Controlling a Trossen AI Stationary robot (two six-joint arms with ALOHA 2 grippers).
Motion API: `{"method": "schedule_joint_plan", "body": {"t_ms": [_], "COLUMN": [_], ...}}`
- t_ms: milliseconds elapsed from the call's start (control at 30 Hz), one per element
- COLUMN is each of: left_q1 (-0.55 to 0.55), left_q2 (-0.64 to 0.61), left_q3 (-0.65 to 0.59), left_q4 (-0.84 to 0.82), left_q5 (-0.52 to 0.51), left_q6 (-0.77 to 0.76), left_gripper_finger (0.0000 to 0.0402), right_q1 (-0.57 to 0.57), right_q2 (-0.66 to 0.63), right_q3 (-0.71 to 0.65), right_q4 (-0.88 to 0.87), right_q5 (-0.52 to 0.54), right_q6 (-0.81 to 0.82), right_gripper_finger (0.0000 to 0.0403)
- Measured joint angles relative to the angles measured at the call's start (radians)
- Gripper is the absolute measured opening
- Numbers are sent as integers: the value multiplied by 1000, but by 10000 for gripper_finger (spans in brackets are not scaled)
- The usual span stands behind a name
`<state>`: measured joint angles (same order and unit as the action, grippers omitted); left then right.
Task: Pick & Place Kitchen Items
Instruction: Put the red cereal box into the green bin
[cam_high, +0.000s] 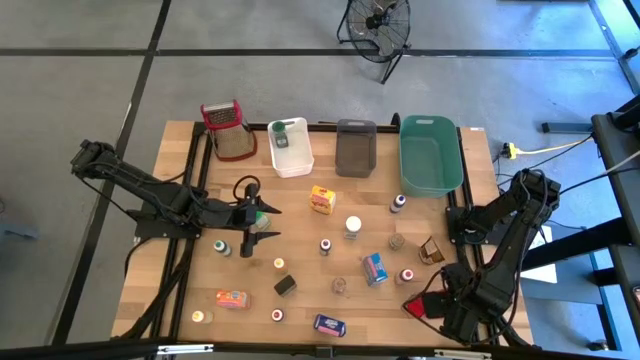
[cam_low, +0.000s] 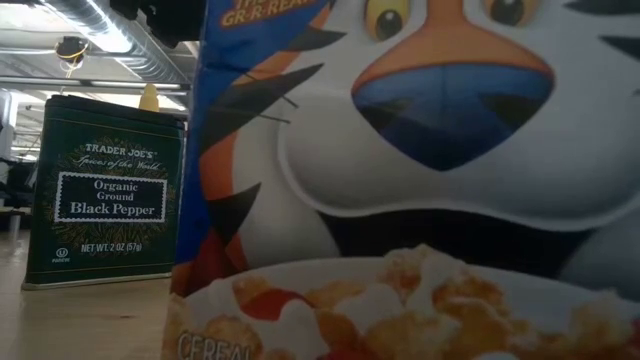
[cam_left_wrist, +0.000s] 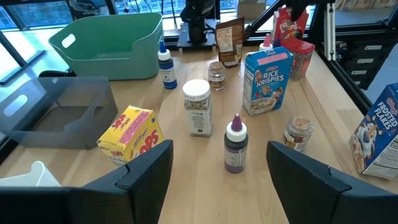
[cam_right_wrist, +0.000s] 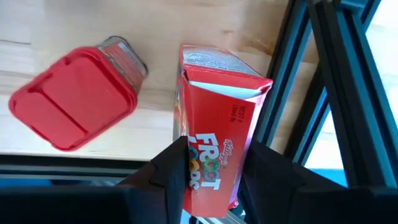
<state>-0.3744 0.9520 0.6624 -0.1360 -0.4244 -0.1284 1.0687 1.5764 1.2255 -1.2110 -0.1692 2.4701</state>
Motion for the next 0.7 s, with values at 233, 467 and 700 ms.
{"method": "schedule_joint_plan", "body": {"t_ms": [233, 467, 700], "left_q1": [0, 0, 0], "left_q2": [0, 0, 0], "left_q3": [0, 0, 0], "left_q4": [0, 1, 1], "left_q5": [0, 0, 0], "left_q6": [-13, -18, -19], "left_gripper_finger": [254, 255, 253], "right_q1": [0, 0, 0], "right_q2": [-10, -11, -12], "right_q3": [23, 156, 311], "right_q4": [-13, -174, -341], "right_q5": [-1, -23, 75], "right_q6": [-46, -77, -160], "right_gripper_finger": [144, 144, 144]}}
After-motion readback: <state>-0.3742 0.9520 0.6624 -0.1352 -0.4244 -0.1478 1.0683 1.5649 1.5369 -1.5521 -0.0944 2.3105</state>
